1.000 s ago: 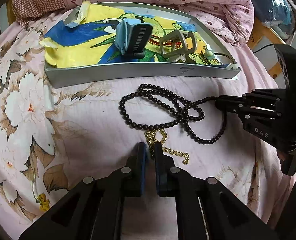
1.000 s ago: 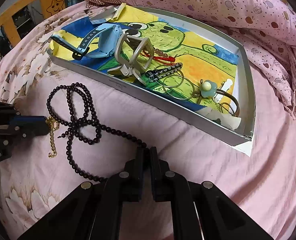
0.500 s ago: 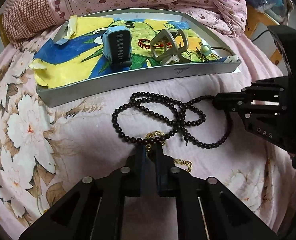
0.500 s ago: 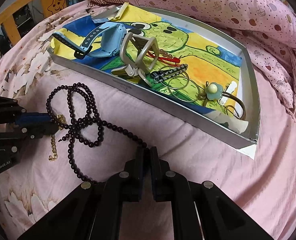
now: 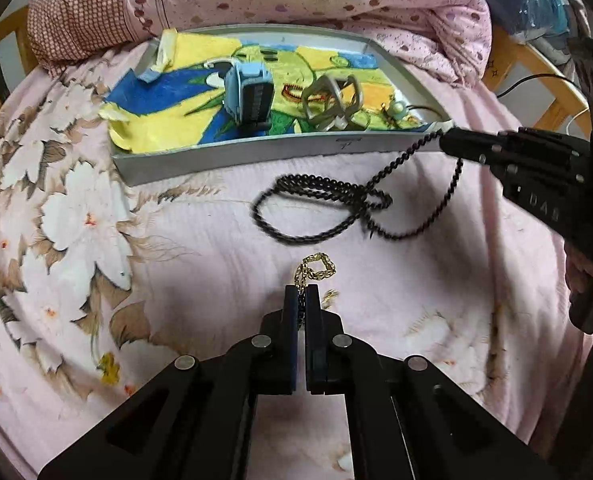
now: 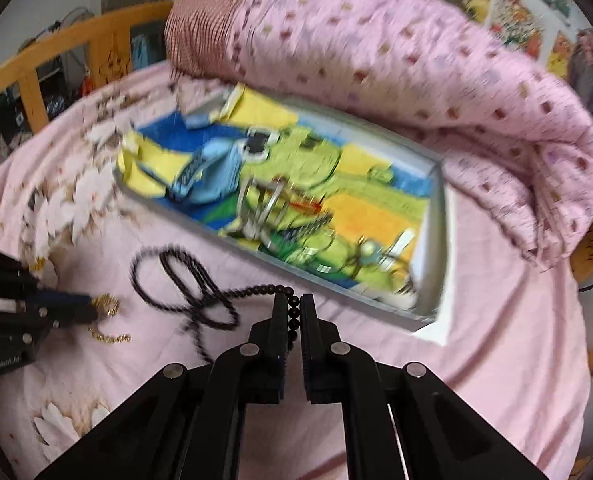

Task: Organize jewelry
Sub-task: 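Carry the black bead necklace into the tray with both tools and release it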

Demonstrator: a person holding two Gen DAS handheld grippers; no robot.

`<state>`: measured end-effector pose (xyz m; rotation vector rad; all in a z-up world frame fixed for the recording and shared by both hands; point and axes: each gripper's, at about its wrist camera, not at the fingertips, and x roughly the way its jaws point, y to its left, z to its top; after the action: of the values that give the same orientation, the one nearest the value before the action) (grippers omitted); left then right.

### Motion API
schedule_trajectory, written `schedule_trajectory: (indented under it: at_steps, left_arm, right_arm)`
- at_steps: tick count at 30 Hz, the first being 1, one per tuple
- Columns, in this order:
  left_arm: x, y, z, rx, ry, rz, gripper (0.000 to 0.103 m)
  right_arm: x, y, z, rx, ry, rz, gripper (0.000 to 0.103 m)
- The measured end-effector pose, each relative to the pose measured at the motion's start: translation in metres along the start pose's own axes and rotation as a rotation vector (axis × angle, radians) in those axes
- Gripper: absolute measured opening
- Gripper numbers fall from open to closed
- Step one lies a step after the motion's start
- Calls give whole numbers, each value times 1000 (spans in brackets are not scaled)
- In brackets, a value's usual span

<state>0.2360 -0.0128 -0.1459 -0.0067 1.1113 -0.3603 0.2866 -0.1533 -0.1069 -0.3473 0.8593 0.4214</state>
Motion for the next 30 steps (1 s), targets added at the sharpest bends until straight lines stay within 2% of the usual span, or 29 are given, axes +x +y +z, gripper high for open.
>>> schedule_trajectory:
  at_steps: [8, 12, 21, 25, 30]
  left_arm:
    - [-33, -18, 7, 26, -96, 17, 1]
    - [-47, -17, 24, -15, -140, 19, 1]
    - [-77, -19, 98, -22, -272, 32, 1]
    - [-72, -23, 131, -16, -302, 34, 1]
    - [-48, -21, 169, -30, -306, 15, 1]
  right_arm:
    - [-54, -8, 16, 53, -185, 1, 6]
    - [-73, -15, 27, 86, -256, 6, 6]
    - [-102, -39, 73, 157, -423, 20, 6]
    - [-112, -57, 101, 179, -508, 26, 6]
    - [-96, -84, 116, 214, -530, 29, 6]
